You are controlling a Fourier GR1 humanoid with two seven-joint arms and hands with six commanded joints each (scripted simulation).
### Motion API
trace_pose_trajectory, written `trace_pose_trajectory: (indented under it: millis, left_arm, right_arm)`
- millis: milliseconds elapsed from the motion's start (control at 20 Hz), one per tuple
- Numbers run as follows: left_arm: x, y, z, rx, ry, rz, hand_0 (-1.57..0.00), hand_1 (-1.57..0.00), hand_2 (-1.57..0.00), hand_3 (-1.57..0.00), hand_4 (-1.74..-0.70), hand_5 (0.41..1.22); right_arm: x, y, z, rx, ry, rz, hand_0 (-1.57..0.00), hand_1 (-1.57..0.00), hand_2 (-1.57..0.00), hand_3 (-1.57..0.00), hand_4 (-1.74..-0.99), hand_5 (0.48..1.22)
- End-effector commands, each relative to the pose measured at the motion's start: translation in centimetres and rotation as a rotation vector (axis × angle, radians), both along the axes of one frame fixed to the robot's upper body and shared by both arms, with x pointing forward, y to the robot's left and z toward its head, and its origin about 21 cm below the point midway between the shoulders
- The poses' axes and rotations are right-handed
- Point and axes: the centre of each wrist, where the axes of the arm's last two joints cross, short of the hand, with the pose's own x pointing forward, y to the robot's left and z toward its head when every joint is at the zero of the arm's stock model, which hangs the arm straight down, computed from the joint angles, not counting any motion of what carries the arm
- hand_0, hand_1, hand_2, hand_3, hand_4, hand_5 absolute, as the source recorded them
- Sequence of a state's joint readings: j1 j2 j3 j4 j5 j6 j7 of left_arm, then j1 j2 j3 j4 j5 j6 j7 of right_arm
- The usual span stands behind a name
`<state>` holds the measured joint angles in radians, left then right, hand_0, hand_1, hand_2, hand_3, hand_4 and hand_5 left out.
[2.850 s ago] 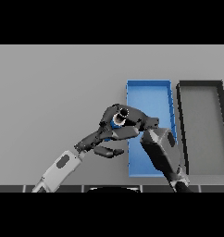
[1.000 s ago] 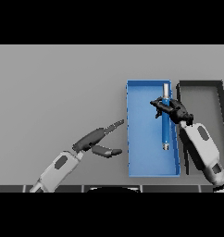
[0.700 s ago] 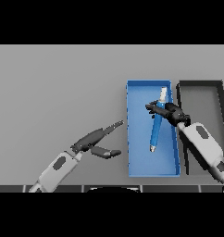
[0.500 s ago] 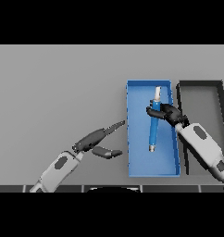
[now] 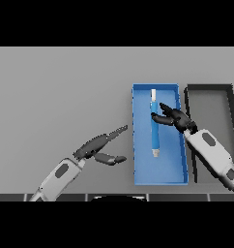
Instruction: Pick up the blue pipe and place it into the blue bin.
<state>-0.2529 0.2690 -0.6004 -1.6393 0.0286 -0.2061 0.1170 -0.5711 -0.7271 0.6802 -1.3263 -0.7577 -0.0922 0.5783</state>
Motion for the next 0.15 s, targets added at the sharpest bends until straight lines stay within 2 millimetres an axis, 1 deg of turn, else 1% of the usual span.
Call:
trace_pose_trajectory:
  millis: [0,50,100]
  left_arm:
    - [0.07,-0.05,-0.21,-0.005,0.001,-0.008,0.0,0.0,0.0,0.0,-0.83,0.472]
    - [0.23,-0.26,-0.12,-0.007,0.002,-0.005,0.0,0.0,0.0,0.0,-0.83,0.473]
    - [0.08,-0.45,-0.38,-0.008,0.003,-0.007,0.0,0.0,0.0,0.0,-0.83,0.474]
  right_arm:
    - [0.21,-0.1,-0.11,0.002,0.011,-0.012,-0.02,-0.01,-0.01,-0.01,-1.186,0.766]
    - [0.07,-0.16,-0.2,0.005,0.01,-0.007,-0.02,-0.01,-0.01,-0.01,-1.186,0.767]
    - [0.34,-0.39,0.16,-0.006,0.006,-0.005,-0.02,-0.01,-0.01,-0.01,-1.186,0.769]
